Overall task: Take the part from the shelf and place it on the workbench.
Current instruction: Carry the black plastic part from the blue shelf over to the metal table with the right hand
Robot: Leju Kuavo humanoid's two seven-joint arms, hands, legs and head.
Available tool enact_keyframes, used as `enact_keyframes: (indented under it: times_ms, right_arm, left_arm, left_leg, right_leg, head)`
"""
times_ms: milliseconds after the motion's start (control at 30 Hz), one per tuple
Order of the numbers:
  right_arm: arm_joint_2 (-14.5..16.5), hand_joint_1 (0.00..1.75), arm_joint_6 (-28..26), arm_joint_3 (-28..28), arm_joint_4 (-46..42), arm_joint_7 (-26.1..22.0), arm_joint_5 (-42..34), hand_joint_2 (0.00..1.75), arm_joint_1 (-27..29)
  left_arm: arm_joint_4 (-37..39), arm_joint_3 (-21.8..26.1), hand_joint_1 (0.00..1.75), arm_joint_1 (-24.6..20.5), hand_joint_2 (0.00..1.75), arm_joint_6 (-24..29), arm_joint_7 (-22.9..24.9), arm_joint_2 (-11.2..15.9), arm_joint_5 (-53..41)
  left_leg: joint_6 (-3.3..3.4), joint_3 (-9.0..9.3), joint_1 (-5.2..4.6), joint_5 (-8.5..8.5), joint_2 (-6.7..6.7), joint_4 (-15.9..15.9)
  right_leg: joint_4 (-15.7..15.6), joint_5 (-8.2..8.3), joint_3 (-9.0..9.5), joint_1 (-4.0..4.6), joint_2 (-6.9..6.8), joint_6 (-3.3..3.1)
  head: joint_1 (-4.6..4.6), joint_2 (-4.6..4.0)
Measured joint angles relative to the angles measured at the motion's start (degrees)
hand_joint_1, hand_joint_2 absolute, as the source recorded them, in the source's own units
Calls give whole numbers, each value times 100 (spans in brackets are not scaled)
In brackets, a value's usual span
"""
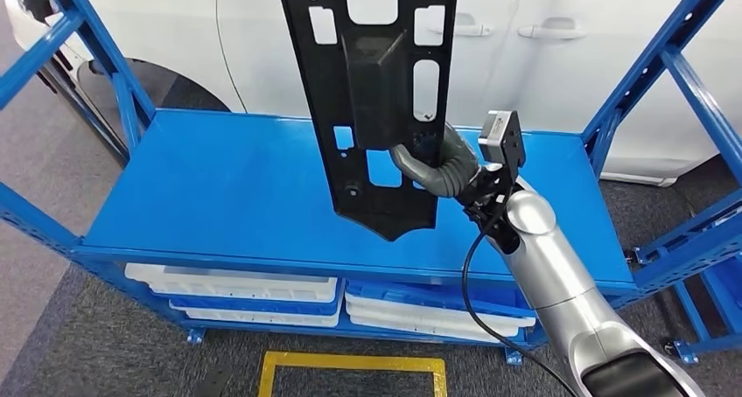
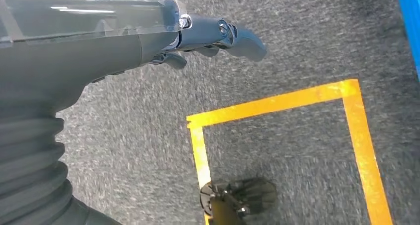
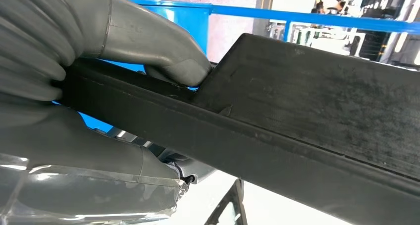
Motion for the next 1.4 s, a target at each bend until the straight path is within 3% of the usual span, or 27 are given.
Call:
enact_keyframes:
  times_ms: [67, 100, 133, 167, 233, 300, 400, 467, 567, 600, 633, 667, 733, 800, 900, 967, 1067, 1133, 1200, 1267, 1333, 1400]
  right_arm:
    - [5, 173, 25, 0, 1, 5, -79, 175, 50]
    - [8, 173, 41, 1, 2, 4, -114, 175, 94]
    - [10, 173, 51, 2, 3, -11, -146, 175, 148]
    - [11, 173, 52, 3, -4, -48, -167, 175, 209]
    - [11, 173, 22, 5, -62, -171, -178, 175, 353]
    - [13, 173, -35, 13, -182, -283, -148, 175, 532]
    - [15, 173, -127, 32, -424, -370, -67, 175, 873]
    - [16, 173, -188, 35, -637, -431, 0, 175, 1110]
    - [16, 173, -245, 35, -932, -493, 80, 175, 1440]
    - [16, 173, -250, 35, -996, -497, 94, 175, 1530]
    - [15, 173, -252, 34, -1050, -498, 103, 175, 1604]
    - [15, 173, -254, 34, -1096, -498, 109, 175, 1656]
    - [15, 173, -255, 32, -1187, -498, 113, 175, 1707]
    - [14, 173, -257, 29, -1257, -499, 115, 175, 1721]
    - [13, 173, -259, 25, -1309, -498, 123, 175, 1752]
    - [9, 173, -259, 16, -1345, -499, 125, 175, 1761]
    - [1, 173, -262, 1, -1383, -505, 129, 175, 1781]
    - [-17, 173, -264, -16, -1403, -523, 150, 175, 1857]
    - [-57, 173, -260, -51, -1465, -555, 169, 175, 1947]
    - [-104, 173, -246, -99, -1552, -592, 193, 175, 1992]
    - [-150, 173, -228, -154, -1653, -641, 241, 175, 2021]
    - [-190, 173, -204, -209, -1779, -695, 324, 175, 2118]
  left_arm:
    - [0, 6, 0, 12, 175, 7, -3, -1, 28]
    - [0, 12, 0, 22, 175, 13, -10, -1, 42]
    - [0, 21, 0, 29, 175, 21, -22, -1, 54]
    - [0, 31, 0, 34, 175, 28, -39, -2, 62]
    - [0, 47, 0, 38, 175, 34, -73, -3, 69]
    - [0, 55, 0, 41, 175, 42, -89, -4, 71]
    - [0, 61, 0, 52, 175, 48, -101, -9, 71]
    - [0, 62, 0, 59, 175, 49, -105, -10, 68]
    - [0, 64, 0, 93, 175, 50, -105, -9, 58]
    - [0, 66, 0, 109, 175, 50, -105, -8, 56]
    - [0, 68, 0, 123, 175, 50, -105, -8, 56]
    - [0, 71, 0, 131, 175, 50, -105, -7, 56]
    - [0, 75, 0, 133, 175, 51, -107, -7, 56]
    - [0, 76, 0, 128, 175, 52, -108, -7, 55]
    - [0, 84, 0, 138, 175, 52, -109, -5, 54]
    - [0, 92, 0, 131, 175, 54, -111, -2, 54]
    - [0, 97, 0, 126, 175, 51, -115, -3, 54]
    - [0, 98, 0, 140, 175, 45, -110, -3, 53]
    - [0, 99, 0, 149, 175, 36, -104, -3, 50]
    - [0, 101, 0, 155, 175, 28, -102, -3, 49]
    - [0, 102, 0, 161, 175, 24, -99, -7, 51]
    - [0, 104, 0, 174, 175, 18, -95, -14, 56]
  left_leg:
    - [14, -3, 0, -2, 4, 2]
    - [15, -2, 0, -3, 3, 3]
    - [14, 0, 0, -5, 0, 7]
    - [9, 3, 1, -9, -8, 11]
    - [-16, 12, -6, -23, -26, 18]
    - [-64, 12, -18, -34, -34, 19]
    - [-161, 22, -11, -54, -27, 10]
    - [-208, -53, -8, -216, -11, 214]
    - [-245, -529, -3, -759, 5, 1292]
    - [-251, -668, -3, -852, 6, 1591]
    - [-251, -714, -3, -833, 6, 1687]
    - [-244, -645, -3, -706, 6, 1541]
    - [-212, -267, -4, -332, 6, 768]
    - [-164, 18, -18, -152, 4, 183]
    - [-80, 58, -31, -132, 0, 70]
    - [-18, 70, -13, -94, 3, 26]
    - [19, 73, -2, -72, 10, 1]
    - [23, 72, -4, -75, 9, 4]
    - [21, 75, -6, -80, -1, 11]
    - [11, 81, -8, -87, -8, 16]
    - [-21, 73, -16, -89, -7, 13]
    - [-75, 67, -16, -87, -2, 4]
  right_leg:
    - [798, -329, -383, -26, -2, 44]
    - [1043, -373, -509, -40, -3, 56]
    - [1051, -298, -522, -52, -4, 60]
    - [809, -121, -414, -61, -5, 54]
    - [-42, 268, -9, -59, -8, 13]
    - [-557, 411, 227, -28, -4, -42]
    - [-630, 409, 256, -9, 6, -125]
    - [-675, 425, 286, -34, -3, -196]
    - [-686, 419, 300, -28, -13, -252]
    - [-682, 415, 301, -20, -12, -257]
    - [-675, 410, 302, -13, -8, -261]
    - [-665, 404, 302, -10, -2, -260]
    - [-628, 382, 299, -4, 16, -240]
    - [-580, 362, 275, 14, 34, -194]
    - [-578, 368, 259, 24, 43, -106]
    - [-456, 266, 211, 8, 37, -40]
    - [429, -220, -180, -29, 24, 44]
    - [909, -349, -400, -45, 23, 62]
    - [646, -110, -267, -53, 22, 46]
    - [-12, 211, 56, -49, 20, 4]
    - [-477, 331, 273, -14, 12, -55]
    - [-626, 329, 332, 29, 13, -104]
  head:
    - [0, 1]
    - [0, 1]
    - [0, 1]
    - [0, 0]
    - [0, 1]
    - [0, 2]
    - [0, 0]
    - [0, 0]
    - [-1, 0]
    - [-1, 0]
    - [-1, 0]
    - [0, 1]
    - [0, 1]
    - [0, 0]
    - [0, 0]
    - [0, 0]
    - [0, 0]
    - [0, 0]
    - [0, 0]
    - [0, 0]
    - [1, 0]
    - [1, 0]
